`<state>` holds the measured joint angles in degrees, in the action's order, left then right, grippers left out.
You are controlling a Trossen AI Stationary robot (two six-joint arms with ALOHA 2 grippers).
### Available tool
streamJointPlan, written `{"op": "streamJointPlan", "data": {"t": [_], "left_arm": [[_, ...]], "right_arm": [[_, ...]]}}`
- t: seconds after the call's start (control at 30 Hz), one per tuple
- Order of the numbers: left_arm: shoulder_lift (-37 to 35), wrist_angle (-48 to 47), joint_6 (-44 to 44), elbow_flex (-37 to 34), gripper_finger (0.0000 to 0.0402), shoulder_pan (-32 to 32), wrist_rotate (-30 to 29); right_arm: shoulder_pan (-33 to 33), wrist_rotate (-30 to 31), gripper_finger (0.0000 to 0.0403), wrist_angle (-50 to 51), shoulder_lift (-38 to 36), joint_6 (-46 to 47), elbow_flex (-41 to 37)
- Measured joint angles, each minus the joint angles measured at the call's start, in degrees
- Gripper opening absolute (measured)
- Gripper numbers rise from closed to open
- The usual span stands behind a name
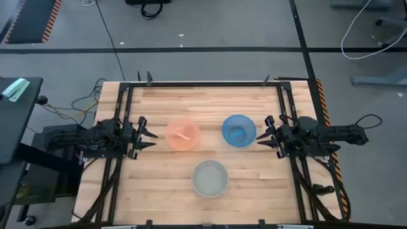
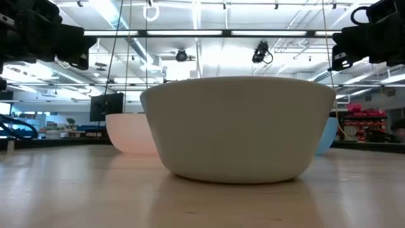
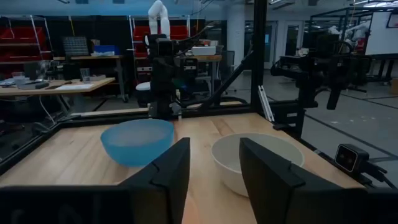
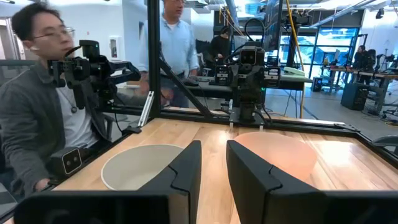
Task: Nest bowls inside each other
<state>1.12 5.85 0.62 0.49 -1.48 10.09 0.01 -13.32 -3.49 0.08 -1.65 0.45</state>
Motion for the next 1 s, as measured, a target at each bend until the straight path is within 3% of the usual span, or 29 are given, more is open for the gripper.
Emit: {"op": "streamJointPlan", "data": {"t": [1.0], "left_arm": [[-0.02, -0.02, 0.0, -0.02, 0.0144, -0.02, 0.0]], "right_arm": [[0.02, 0.0, 0.0083, 0.0, 0.0, 0.0, 0.0]]}}
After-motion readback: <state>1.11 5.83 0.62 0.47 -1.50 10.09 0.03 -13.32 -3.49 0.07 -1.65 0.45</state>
